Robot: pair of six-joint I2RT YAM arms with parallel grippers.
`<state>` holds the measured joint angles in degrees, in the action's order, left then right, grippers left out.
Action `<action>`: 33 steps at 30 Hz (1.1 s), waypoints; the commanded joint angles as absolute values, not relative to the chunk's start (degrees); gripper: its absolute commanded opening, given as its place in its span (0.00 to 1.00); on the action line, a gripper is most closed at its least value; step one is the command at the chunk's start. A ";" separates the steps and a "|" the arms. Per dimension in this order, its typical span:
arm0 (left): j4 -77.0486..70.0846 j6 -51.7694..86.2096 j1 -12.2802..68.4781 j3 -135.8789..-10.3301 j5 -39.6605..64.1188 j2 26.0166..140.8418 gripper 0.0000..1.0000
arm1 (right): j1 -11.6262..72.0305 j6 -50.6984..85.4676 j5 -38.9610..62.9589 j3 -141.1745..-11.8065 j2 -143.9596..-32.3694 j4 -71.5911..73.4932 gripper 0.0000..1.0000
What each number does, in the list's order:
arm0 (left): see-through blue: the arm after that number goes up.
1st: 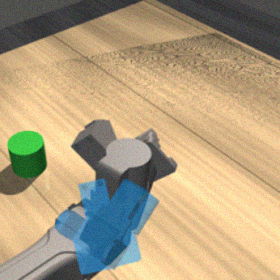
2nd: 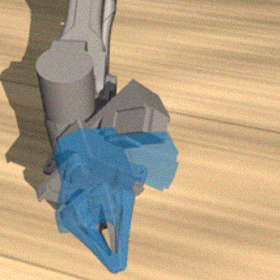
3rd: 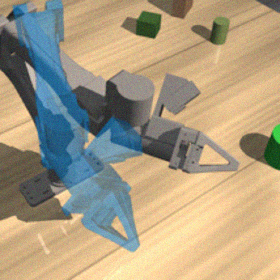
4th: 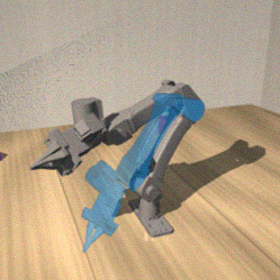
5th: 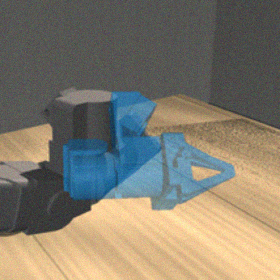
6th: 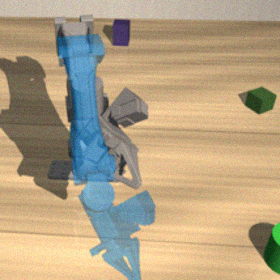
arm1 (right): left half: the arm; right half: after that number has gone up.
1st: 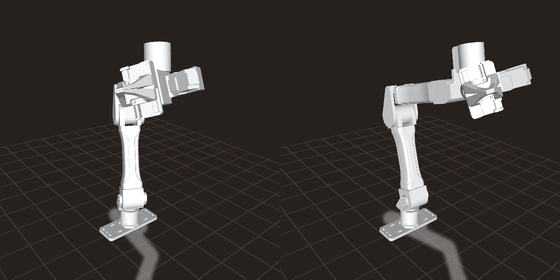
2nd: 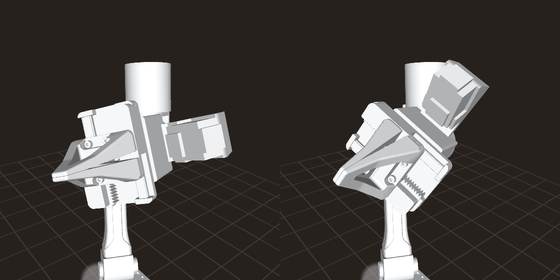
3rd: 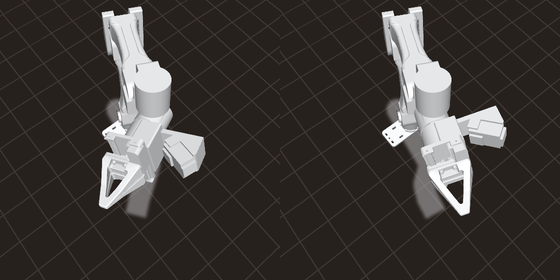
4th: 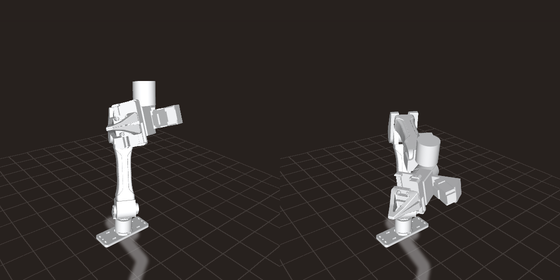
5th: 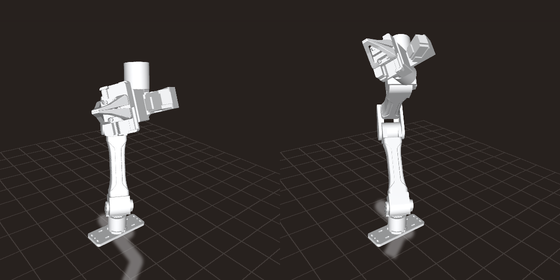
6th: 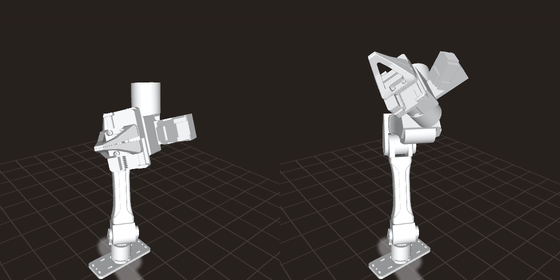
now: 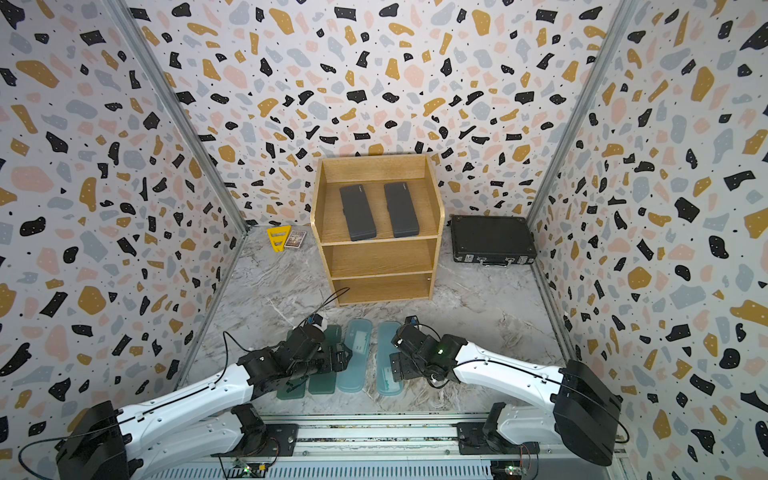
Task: Place the pencil cases on the shelf according to color
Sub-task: Pick up the pencil case from the center of the board.
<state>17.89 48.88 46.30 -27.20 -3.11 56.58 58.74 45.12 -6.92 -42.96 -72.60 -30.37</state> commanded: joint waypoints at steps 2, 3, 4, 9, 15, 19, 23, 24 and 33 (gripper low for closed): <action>18.06 48.95 46.47 -26.11 -4.36 56.12 1.00 | 60.63 46.52 -8.26 -46.32 -74.07 -30.27 1.00; 17.79 49.01 46.44 -26.10 -4.03 56.12 1.00 | 60.77 46.74 -8.34 -46.58 -74.47 -29.83 1.00; 17.48 49.05 46.45 -26.10 -3.76 56.15 1.00 | 62.32 47.16 -8.40 -46.80 -74.98 -29.37 1.00; 16.41 49.17 46.45 -26.63 -3.09 56.71 1.00 | 65.90 49.30 -9.24 -48.00 -79.27 -27.06 1.00; 14.37 50.36 46.57 -26.63 -1.58 57.30 1.00 | 68.15 53.00 -11.73 -47.77 -83.52 -27.40 1.00; 14.49 50.43 46.61 -27.18 -0.94 57.48 1.00 | 68.55 55.21 -14.23 -46.05 -83.31 -29.60 1.00; 13.37 50.95 47.47 -27.92 -0.62 58.53 1.00 | 68.55 56.64 -16.35 -43.19 -80.50 -31.35 1.00; 12.97 50.99 47.84 -28.18 -0.62 59.07 1.00 | 68.49 56.98 -17.03 -42.55 -79.51 -32.38 1.00; 11.25 51.28 50.66 -31.00 -1.71 65.31 1.00 | 68.47 56.87 -18.03 -38.46 -71.67 -33.99 1.00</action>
